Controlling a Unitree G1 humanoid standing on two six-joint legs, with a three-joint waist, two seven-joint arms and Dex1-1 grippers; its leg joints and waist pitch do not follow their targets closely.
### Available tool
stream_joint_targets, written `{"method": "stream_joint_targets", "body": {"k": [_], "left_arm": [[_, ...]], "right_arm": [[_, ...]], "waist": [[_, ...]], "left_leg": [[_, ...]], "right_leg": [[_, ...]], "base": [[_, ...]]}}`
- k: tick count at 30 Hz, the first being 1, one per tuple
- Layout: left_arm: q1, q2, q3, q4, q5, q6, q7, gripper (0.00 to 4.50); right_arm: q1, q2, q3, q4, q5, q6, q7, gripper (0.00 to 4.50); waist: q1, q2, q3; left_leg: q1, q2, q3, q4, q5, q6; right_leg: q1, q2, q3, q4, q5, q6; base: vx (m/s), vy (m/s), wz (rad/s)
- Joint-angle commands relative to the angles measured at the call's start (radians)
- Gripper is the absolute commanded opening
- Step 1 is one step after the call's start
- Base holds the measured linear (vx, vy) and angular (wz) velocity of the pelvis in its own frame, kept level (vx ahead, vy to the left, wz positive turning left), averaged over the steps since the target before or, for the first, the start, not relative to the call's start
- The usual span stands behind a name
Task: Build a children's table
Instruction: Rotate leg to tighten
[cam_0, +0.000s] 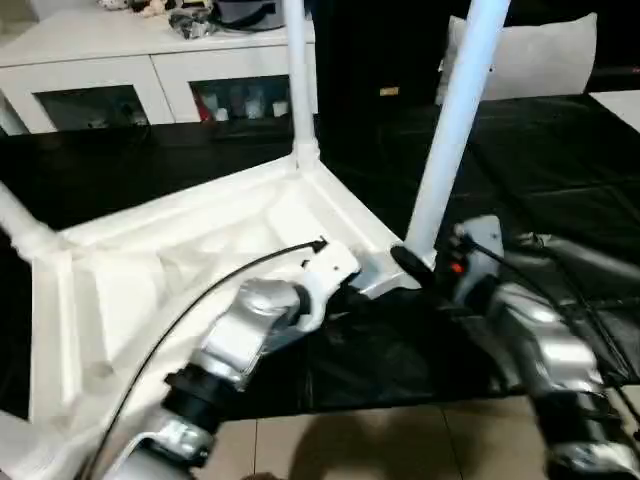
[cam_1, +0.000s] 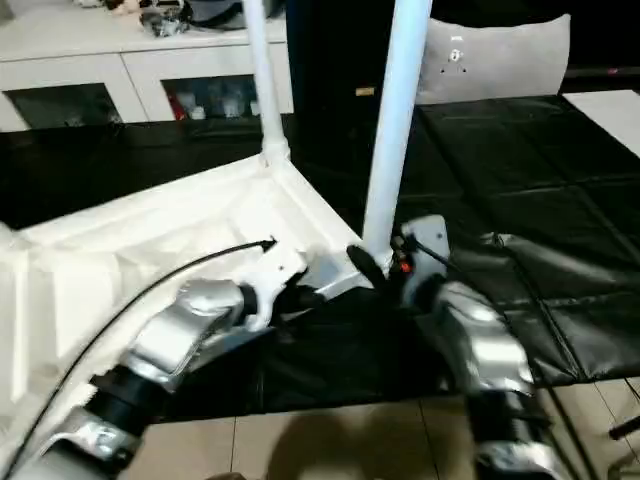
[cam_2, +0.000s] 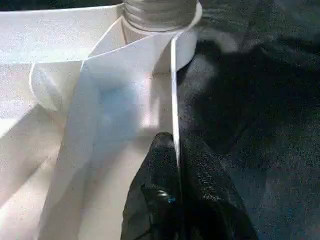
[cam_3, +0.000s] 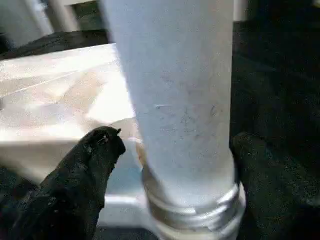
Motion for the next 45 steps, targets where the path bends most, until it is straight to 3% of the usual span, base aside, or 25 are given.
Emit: {"method": "stream_joint_targets", "body": {"k": [1,5,7,9,14,21,27,29,34,36,40,42,45], "left_arm": [[-0.006,0.039,-0.023,0.004,-0.001,-0.062,-0.067,0.0],[0.004,0.109,-0.059,-0.01,-0.023,-0.12,-0.198,0.0],[0.01,0.152,-0.087,-0.015,-0.026,-0.161,-0.275,0.0],[0.011,0.189,-0.108,-0.015,-0.023,-0.195,-0.337,0.0],[0.0,0.266,-0.137,-0.01,-0.033,-0.258,-0.478,0.0],[-0.018,0.315,-0.176,-0.003,-0.044,-0.317,-0.603,0.0],[-0.024,0.316,-0.188,0.008,-0.038,-0.344,-0.627,0.0],[-0.025,0.315,-0.191,0.012,-0.043,-0.345,-0.631,0.0],[-0.018,0.314,-0.185,0.011,-0.051,-0.342,-0.633,0.0],[-0.012,0.315,-0.182,0.007,-0.059,-0.332,-0.638,0.0],[0.019,0.299,-0.143,-0.035,-0.106,-0.25,-0.599,0.0],[0.036,0.263,-0.105,-0.072,-0.127,-0.157,-0.516,0.0],[0.043,0.242,-0.088,-0.089,-0.133,-0.112,-0.474,0.0]], "right_arm": [[0.016,-0.061,0.044,-0.064,0.027,-0.005,0.142,4.28],[0.024,-0.155,0.082,-0.092,0.036,-0.034,0.307,4.28],[0.022,-0.197,0.101,-0.092,0.039,-0.057,0.392,4.28],[0.013,-0.224,0.113,-0.082,0.041,-0.064,0.448,3.95],[-0.01,-0.267,0.152,-0.073,0.052,-0.063,0.566,3.6],[-0.028,-0.285,0.203,-0.052,0.052,-0.067,0.686,3.1],[-0.029,-0.287,0.223,-0.063,0.069,-0.06,0.736,2.67],[-0.023,-0.29,0.23,-0.071,0.078,-0.05,0.751,2.29],[-0.01,-0.287,0.227,-0.086,0.094,-0.038,0.761,2.2],[0.002,-0.279,0.213,-0.106,0.132,0.0,0.761,2.03],[0.066,-0.269,0.206,-0.183,0.177,0.065,0.736,1.96],[0.086,-0.211,0.196,-0.191,0.131,0.076,0.593,1.95],[0.08,-0.169,0.188,-0.176,0.092,0.079,0.486,1.95]], "waist": [[0.006,-0.028,-0.051],[0.013,-0.019,-0.055],[0.013,-0.021,-0.054],[0.017,-0.027,-0.053],[0.04,-0.022,-0.054],[0.057,-0.029,-0.055],[0.058,-0.028,-0.057],[0.06,-0.029,-0.057],[0.063,-0.028,-0.059],[0.065,-0.028,-0.059],[0.07,-0.026,-0.059],[0.073,-0.027,-0.056],[0.065,-0.028,-0.05]], "left_leg": [[-0.003,0.07,-0.033,-0.064,-0.154,0.11],[-0.001,0.072,-0.034,-0.058,-0.128,0.125],[-0.001,0.073,-0.031,-0.057,-0.132,0.134],[-0.001,0.073,-0.031,-0.057,-0.133,0.136],[0.008,0.083,-0.03,-0.06,-0.134,0.122],[0.008,0.081,-0.029,-0.059,-0.138,0.11],[0.007,0.081,-0.029,-0.058,-0.126,0.11],[0.007,0.081,-0.03,-0.057,-0.126,0.111],[0.007,0.082,-0.03,-0.057,-0.114,0.11],[0.007,0.081,-0.029,-0.056,-0.111,0.112],[0.007,0.085,-0.03,-0.057,-0.11,0.111],[0.01,0.085,-0.029,-0.06,-0.128,0.098],[0.012,0.078,-0.03,-0.063,-0.168,0.071]], "right_leg": [[0.051,-0.103,0.06,-0.091,-0.294,-0.132],[0.049,-0.104,0.06,-0.084,-0.25,-0.15],[0.048,-0.102,0.06,-0.083,-0.237,-0.157],[0.047,-0.102,0.058,-0.084,-0.257,-0.156],[0.04,-0.102,0.061,-0.078,-0.257,-0.167],[0.042,-0.105,0.063,-0.076,-0.268,-0.167],[0.043,-0.105,0.063,-0.074,-0.257,-0.167],[0.043,-0.105,0.062,-0.074,-0.264,-0.165],[0.043,-0.104,0.062,-0.072,-0.244,-0.17],[0.044,-0.104,0.062,-0.073,-0.244,-0.169],[0.043,-0.104,0.063,-0.07,-0.236,-0.17],[0.041,-0.106,0.064,-0.075,-0.278,-0.164],[0.039,-0.106,0.061,-0.086,-0.371,-0.144]], "base": [[0.0,0.0,0.0],[0.0,0.0,0.0],[0.0,0.0,0.0],[0.0,0.0,0.0],[0.0,0.0,0.0],[0.0,0.0,0.0],[0.0,0.0,0.0],[0.0,0.0,0.0],[0.0,0.0,0.0],[0.0,0.0,0.0],[0.0,0.0,0.0],[0.0,0.0,0.0],[0.0,0.0,0.0]]}}
